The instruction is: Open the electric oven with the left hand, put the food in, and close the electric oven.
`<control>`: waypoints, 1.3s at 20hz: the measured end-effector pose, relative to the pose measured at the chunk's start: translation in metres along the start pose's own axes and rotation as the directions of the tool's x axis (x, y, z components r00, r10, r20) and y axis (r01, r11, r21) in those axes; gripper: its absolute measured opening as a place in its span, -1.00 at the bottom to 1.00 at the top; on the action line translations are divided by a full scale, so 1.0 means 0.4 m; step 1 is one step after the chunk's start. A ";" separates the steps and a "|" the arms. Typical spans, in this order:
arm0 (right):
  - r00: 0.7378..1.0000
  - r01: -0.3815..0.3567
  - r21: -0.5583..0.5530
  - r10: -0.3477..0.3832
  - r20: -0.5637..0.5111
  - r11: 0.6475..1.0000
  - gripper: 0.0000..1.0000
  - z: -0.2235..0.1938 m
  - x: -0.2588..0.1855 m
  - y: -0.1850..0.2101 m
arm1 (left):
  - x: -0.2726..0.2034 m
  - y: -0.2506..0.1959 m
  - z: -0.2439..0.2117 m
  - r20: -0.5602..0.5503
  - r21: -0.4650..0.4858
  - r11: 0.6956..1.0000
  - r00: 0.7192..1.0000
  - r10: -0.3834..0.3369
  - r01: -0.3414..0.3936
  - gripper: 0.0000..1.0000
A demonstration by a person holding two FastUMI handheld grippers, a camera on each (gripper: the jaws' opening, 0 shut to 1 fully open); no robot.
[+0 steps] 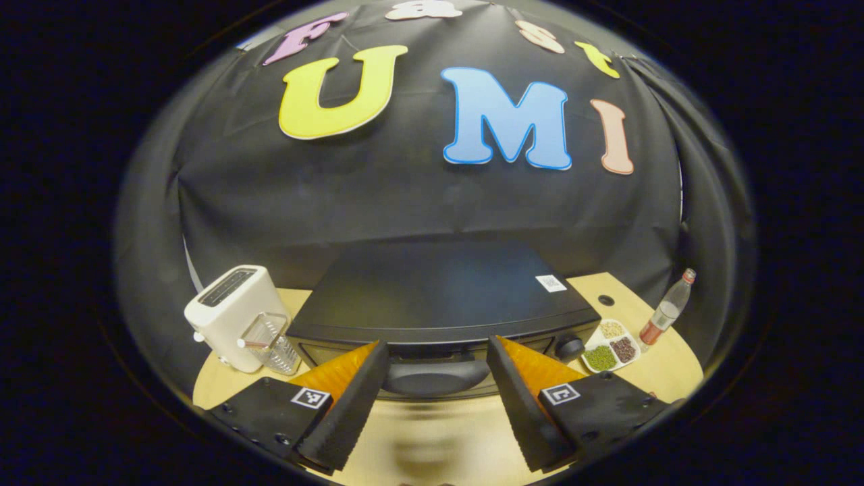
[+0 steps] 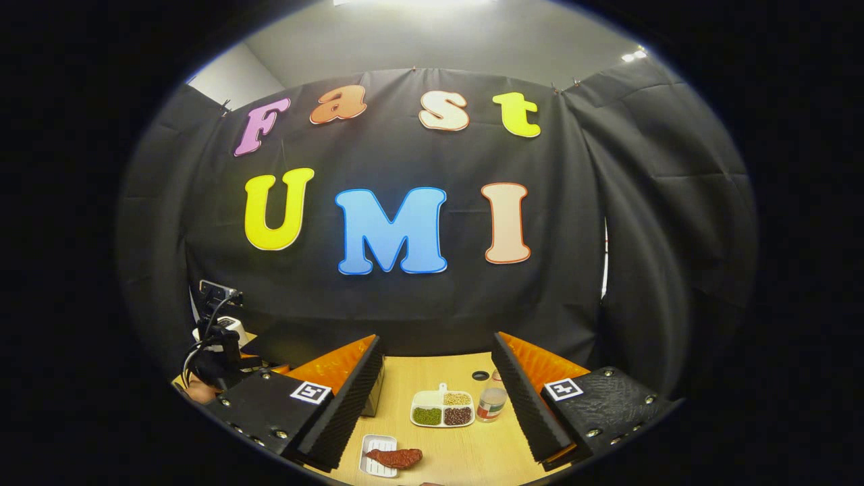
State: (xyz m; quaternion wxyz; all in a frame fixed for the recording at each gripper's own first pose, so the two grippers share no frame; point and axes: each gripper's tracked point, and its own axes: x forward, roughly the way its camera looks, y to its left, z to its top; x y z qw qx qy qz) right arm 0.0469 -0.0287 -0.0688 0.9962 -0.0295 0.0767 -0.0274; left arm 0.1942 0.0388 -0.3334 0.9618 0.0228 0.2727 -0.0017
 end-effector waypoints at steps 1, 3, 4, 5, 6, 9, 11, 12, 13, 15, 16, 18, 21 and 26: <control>1.000 0.010 -0.003 -0.010 -0.003 1.000 0.98 -0.002 0.002 -0.007 | 0.013 0.000 -0.004 -0.008 0.000 1.000 1.000 -0.003 0.003 1.00; 1.000 0.027 -0.004 -0.027 -0.009 1.000 0.98 -0.006 0.003 -0.019 | 0.030 -0.001 -0.011 -0.013 -0.006 1.000 1.000 -0.005 0.005 1.00; 0.999 0.036 -0.002 -0.036 -0.011 0.999 0.98 -0.005 0.005 -0.023 | 0.039 0.001 -0.021 -0.027 -0.014 1.000 1.000 -0.003 0.003 0.96; 0.999 0.041 0.004 -0.041 -0.011 0.999 0.98 -0.005 0.006 -0.025 | 0.041 0.007 -0.019 -0.024 -0.008 1.000 1.000 0.007 -0.007 1.00; 0.999 0.045 0.009 -0.045 -0.011 0.999 0.98 -0.004 0.008 -0.026 | 0.050 0.010 -0.020 -0.022 0.001 1.000 1.000 0.011 -0.010 1.00; 0.999 0.047 0.023 -0.047 -0.009 0.999 0.98 -0.001 0.006 -0.016 | 0.046 0.009 -0.023 -0.013 0.005 1.000 1.000 0.010 -0.010 0.97; 0.999 0.039 0.026 -0.039 -0.005 0.999 0.98 0.003 0.005 -0.007 | 0.039 0.009 -0.027 -0.013 -0.005 1.000 1.000 0.005 -0.005 0.97; 0.999 0.033 0.031 -0.033 -0.003 0.999 0.98 0.007 0.005 0.000 | 0.034 0.009 -0.031 -0.017 -0.008 1.000 1.000 0.001 -0.001 0.97; 1.000 0.029 0.035 -0.029 0.001 0.999 0.98 0.012 0.003 0.005 | 0.025 0.007 -0.033 -0.020 -0.008 1.000 1.000 -0.003 0.003 0.93; 1.000 0.018 0.043 -0.018 0.009 0.999 0.98 0.016 -0.001 0.019 | 0.003 0.006 -0.047 -0.025 -0.005 1.000 1.000 -0.012 0.012 0.89; 1.000 0.011 0.046 -0.011 0.010 0.999 0.98 0.017 -0.003 0.027 | -0.013 0.003 -0.059 -0.026 -0.008 1.000 1.000 -0.016 0.016 0.89; 1.000 -0.005 0.049 0.005 0.005 0.999 0.98 0.013 -0.006 0.042 | -0.046 0.001 -0.086 -0.033 -0.014 1.000 0.999 -0.024 0.024 1.00; 1.000 -0.022 0.048 0.023 -0.005 0.999 0.98 0.008 -0.011 0.056 | -0.082 -0.003 -0.133 -0.051 -0.012 1.000 0.998 -0.024 0.024 1.00; 1.000 -0.031 0.044 0.031 -0.005 0.999 0.98 0.008 -0.030 0.064 | -0.118 -0.010 -0.202 -0.083 -0.033 0.999 0.996 -0.019 0.016 0.95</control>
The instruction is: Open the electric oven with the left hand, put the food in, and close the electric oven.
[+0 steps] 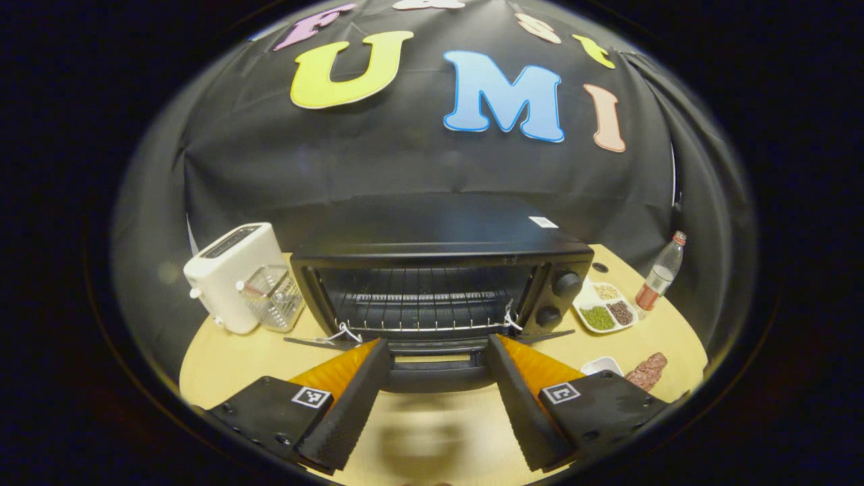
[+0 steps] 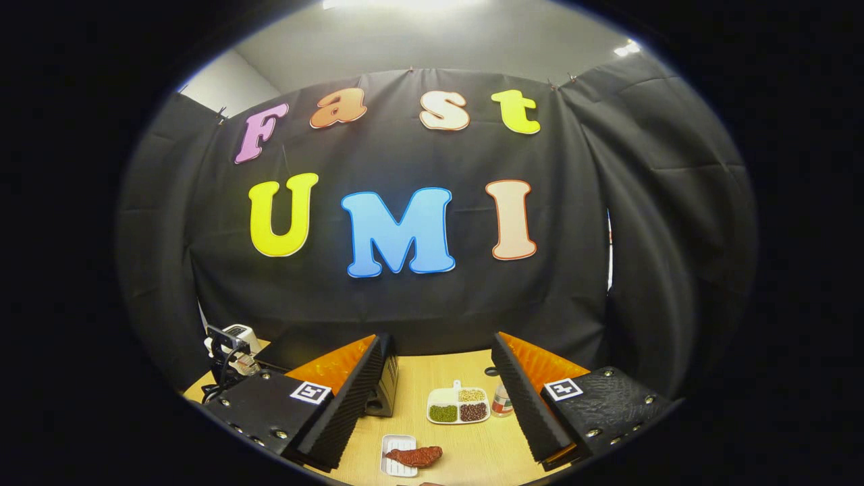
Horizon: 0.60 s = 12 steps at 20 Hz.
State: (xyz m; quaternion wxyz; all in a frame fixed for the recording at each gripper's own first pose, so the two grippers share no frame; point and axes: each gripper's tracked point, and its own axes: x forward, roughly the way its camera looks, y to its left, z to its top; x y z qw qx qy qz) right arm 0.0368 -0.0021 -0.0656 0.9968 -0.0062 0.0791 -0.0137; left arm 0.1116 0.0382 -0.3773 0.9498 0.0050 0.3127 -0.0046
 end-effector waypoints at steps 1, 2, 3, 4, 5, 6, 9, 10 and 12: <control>1.000 -0.001 -0.002 0.001 -0.001 1.000 0.98 -0.003 -0.006 -0.001 | -0.002 -0.001 -0.009 -0.003 -0.005 1.000 1.000 -0.002 0.002 0.95; 1.000 -0.002 -0.005 0.002 -0.002 1.000 0.98 -0.003 -0.011 -0.003 | -0.007 -0.001 -0.023 -0.008 -0.006 1.000 1.000 -0.003 0.003 0.95; 1.000 0.000 -0.007 0.000 -0.004 1.000 0.98 -0.007 -0.014 -0.007 | -0.012 0.000 -0.032 -0.010 -0.003 1.000 1.000 -0.004 0.004 0.95; 1.000 0.002 -0.008 -0.002 -0.004 1.000 0.98 -0.007 -0.017 -0.010 | -0.017 -0.001 -0.040 -0.011 0.006 1.000 1.000 -0.004 0.004 0.95; 1.000 0.004 -0.009 -0.004 -0.006 1.000 0.98 -0.009 -0.020 -0.013 | -0.018 -0.001 -0.047 -0.011 0.016 1.000 1.000 -0.005 0.005 0.95; 1.000 0.007 -0.010 -0.007 -0.011 1.000 0.98 -0.012 -0.024 -0.018 | -0.020 -0.001 -0.057 -0.012 0.024 1.000 1.000 -0.004 0.005 0.96; 1.000 0.015 -0.014 -0.015 -0.020 1.000 0.98 -0.021 -0.038 -0.031 | -0.020 -0.002 -0.086 -0.026 0.036 0.999 1.000 0.001 0.000 0.95; 1.000 0.018 -0.016 -0.018 -0.023 1.000 0.98 -0.023 -0.039 -0.035 | -0.022 0.002 -0.101 -0.034 0.034 0.999 0.999 0.007 -0.005 0.95; 0.999 0.020 -0.017 -0.021 -0.029 1.000 0.98 -0.030 -0.043 -0.039 | -0.026 0.008 -0.133 -0.054 0.017 1.000 0.998 0.010 -0.009 1.00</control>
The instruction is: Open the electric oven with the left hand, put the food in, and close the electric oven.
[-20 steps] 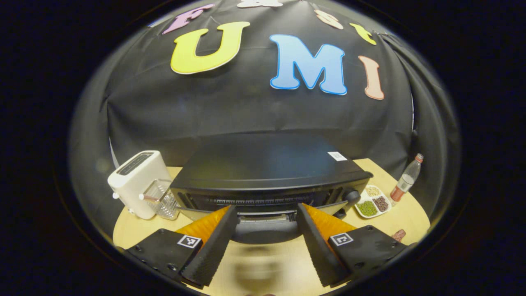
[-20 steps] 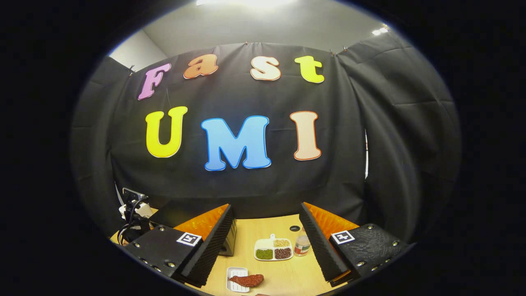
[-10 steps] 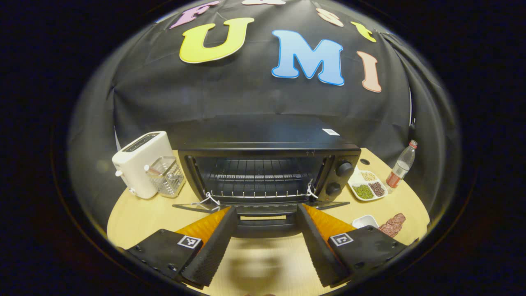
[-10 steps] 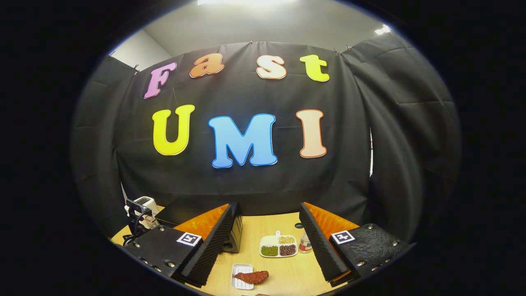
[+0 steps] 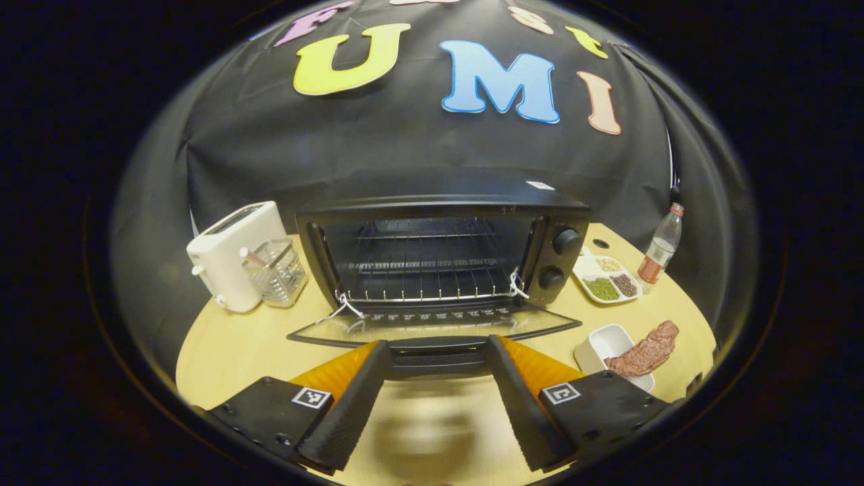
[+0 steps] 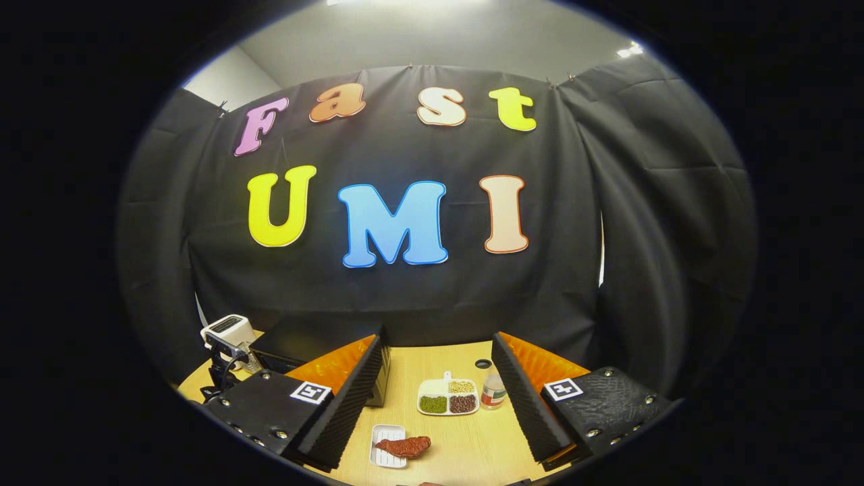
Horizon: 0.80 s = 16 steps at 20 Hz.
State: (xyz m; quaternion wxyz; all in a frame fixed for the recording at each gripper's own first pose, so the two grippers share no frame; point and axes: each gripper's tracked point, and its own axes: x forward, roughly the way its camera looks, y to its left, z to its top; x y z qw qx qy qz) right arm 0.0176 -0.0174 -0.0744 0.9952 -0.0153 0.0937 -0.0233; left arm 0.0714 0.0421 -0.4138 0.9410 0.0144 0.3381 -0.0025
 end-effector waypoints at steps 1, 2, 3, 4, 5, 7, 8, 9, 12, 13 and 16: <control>1.000 0.002 -0.002 -0.002 -0.003 1.000 0.98 -0.004 -0.003 -0.003 | -0.002 -0.001 -0.008 0.002 -0.001 1.000 1.000 -0.006 0.006 1.00; 1.000 0.002 -0.004 -0.002 -0.007 1.000 0.98 -0.008 -0.004 -0.005 | -0.003 -0.004 -0.019 0.008 0.013 1.000 1.000 -0.013 0.013 1.00; 1.000 0.001 -0.006 -0.001 -0.012 1.000 0.98 -0.014 -0.006 -0.003 | -0.003 -0.005 -0.037 0.002 0.034 0.999 1.000 -0.020 0.020 0.93; 1.000 0.000 -0.009 -0.001 -0.017 1.000 0.98 -0.019 -0.006 -0.003 | -0.004 -0.005 -0.051 -0.005 0.058 0.998 1.000 -0.025 0.026 1.00; 1.000 0.000 -0.010 0.000 -0.024 1.000 0.98 -0.029 -0.006 -0.004 | -0.001 -0.008 -0.066 -0.011 0.078 0.996 1.000 -0.029 0.030 1.00; 0.999 -0.005 -0.010 0.005 -0.036 1.000 0.98 -0.039 -0.006 0.002 | 0.005 -0.011 -0.095 -0.034 0.101 0.994 0.999 -0.038 0.041 0.93; 0.999 -0.007 -0.012 0.007 -0.038 1.000 0.98 -0.040 -0.006 0.004 | 0.008 -0.012 -0.102 -0.032 0.100 0.994 0.998 -0.045 0.048 1.00; 0.999 -0.011 -0.016 0.011 -0.039 1.000 0.98 -0.048 -0.006 0.005 | 0.006 -0.010 -0.087 -0.008 0.103 0.994 0.999 -0.041 0.042 0.94; 0.998 -0.031 -0.021 0.029 -0.056 0.999 0.98 -0.070 0.006 0.004 | -0.022 -0.018 -0.003 0.072 0.080 0.996 0.996 -0.048 0.042 0.92; 0.997 -0.045 -0.020 0.043 -0.066 0.999 0.98 -0.085 0.011 0.007 | -0.046 -0.018 0.043 0.111 0.072 0.997 0.993 -0.041 0.034 0.94; 0.985 -0.103 0.006 0.103 -0.136 0.995 0.98 -0.163 0.036 0.011 | -0.156 -0.026 0.223 0.261 0.016 0.999 0.965 -0.033 0.030 0.92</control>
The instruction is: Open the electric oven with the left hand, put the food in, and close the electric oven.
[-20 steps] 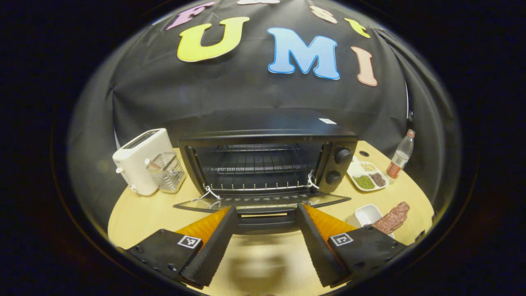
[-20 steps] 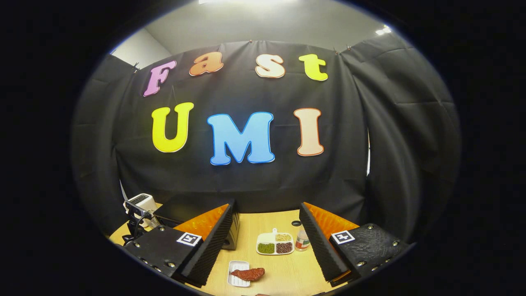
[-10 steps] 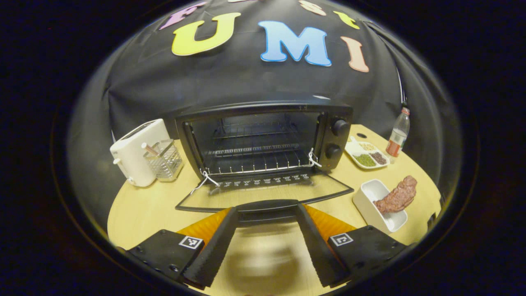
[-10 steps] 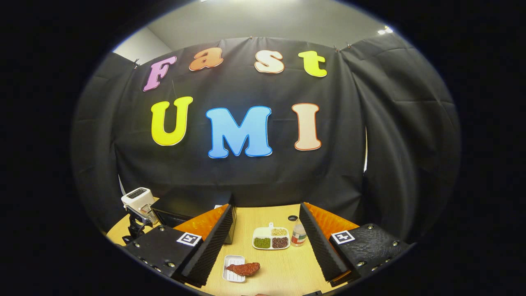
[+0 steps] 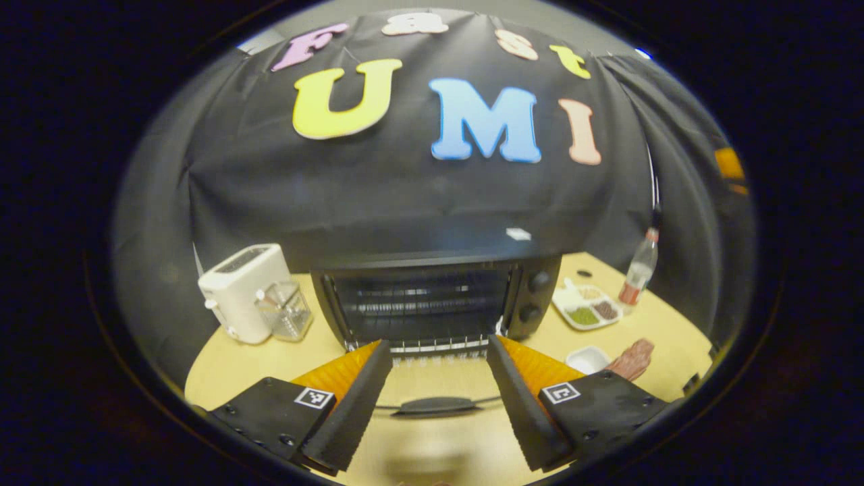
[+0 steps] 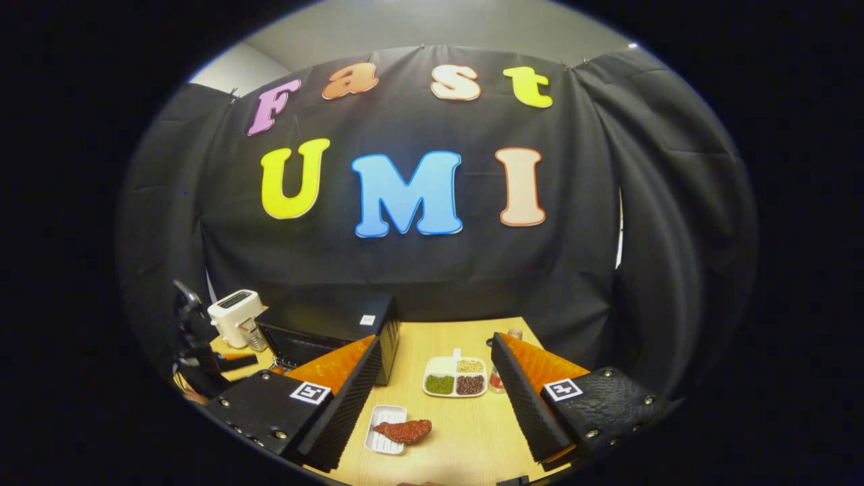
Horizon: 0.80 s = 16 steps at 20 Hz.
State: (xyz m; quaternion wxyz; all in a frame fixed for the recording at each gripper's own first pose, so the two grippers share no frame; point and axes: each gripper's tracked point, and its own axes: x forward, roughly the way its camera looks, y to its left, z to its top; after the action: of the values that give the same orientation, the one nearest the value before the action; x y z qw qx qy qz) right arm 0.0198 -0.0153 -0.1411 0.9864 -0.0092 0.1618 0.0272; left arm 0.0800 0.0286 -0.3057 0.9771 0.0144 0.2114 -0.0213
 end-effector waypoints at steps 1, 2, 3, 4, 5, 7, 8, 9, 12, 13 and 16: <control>0.999 -0.012 0.024 0.013 -0.042 1.000 0.98 -0.036 0.014 -0.007 | -0.026 -0.001 0.066 0.044 -0.018 1.000 0.999 0.004 -0.003 0.82; 0.996 -0.026 0.058 0.031 -0.078 0.998 0.99 -0.071 0.025 -0.013 | -0.055 -0.003 0.133 0.089 -0.033 0.999 0.996 0.006 -0.003 1.00; 0.993 -0.044 0.098 0.054 -0.102 0.994 0.99 -0.101 0.039 -0.015 | -0.079 -0.007 0.193 0.137 -0.043 0.999 0.991 0.007 -0.001 1.00; 0.989 -0.064 0.141 0.082 -0.126 0.988 0.99 -0.132 0.052 -0.017 | -0.103 -0.011 0.251 0.178 -0.048 0.999 0.984 0.009 -0.001 1.00; 0.983 -0.081 0.182 0.109 -0.149 0.980 0.99 -0.166 0.065 -0.018 | -0.132 -0.015 0.300 0.213 -0.045 0.999 0.977 0.009 0.001 1.00; 0.969 -0.102 0.254 0.154 -0.195 0.962 0.99 -0.235 0.096 -0.027 | -0.182 -0.011 0.391 0.271 -0.025 1.000 0.962 0.023 -0.016 1.00; 0.960 -0.106 0.286 0.173 -0.220 0.952 0.99 -0.272 0.110 -0.031 | -0.204 -0.011 0.431 0.293 -0.022 0.999 0.956 0.030 -0.025 1.00; 0.950 -0.105 0.316 0.190 -0.250 0.943 0.98 -0.310 0.124 -0.035 | -0.230 -0.015 0.473 0.317 -0.027 0.999 0.948 0.034 -0.026 1.00; 0.907 -0.097 0.440 0.261 -0.330 0.893 0.98 -0.430 0.162 -0.022 | -0.290 -0.024 0.571 0.372 -0.056 0.998 0.927 0.044 -0.025 1.00; 0.895 -0.092 0.480 0.284 -0.345 0.872 0.98 -0.463 0.173 -0.010 | -0.307 -0.026 0.591 0.381 -0.064 0.998 0.923 0.051 -0.028 1.00; 0.854 -0.053 0.569 0.333 -0.399 0.820 0.91 -0.563 0.189 -0.006 | -0.353 -0.035 0.631 0.409 -0.063 0.997 0.910 0.071 -0.050 0.92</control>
State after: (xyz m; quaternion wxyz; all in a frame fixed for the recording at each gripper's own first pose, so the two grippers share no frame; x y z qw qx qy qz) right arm 0.0196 -0.0201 -0.3784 0.8680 0.2787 0.4029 0.0807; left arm 0.0548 0.0105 -0.0178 0.9999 -0.0090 0.0014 0.0119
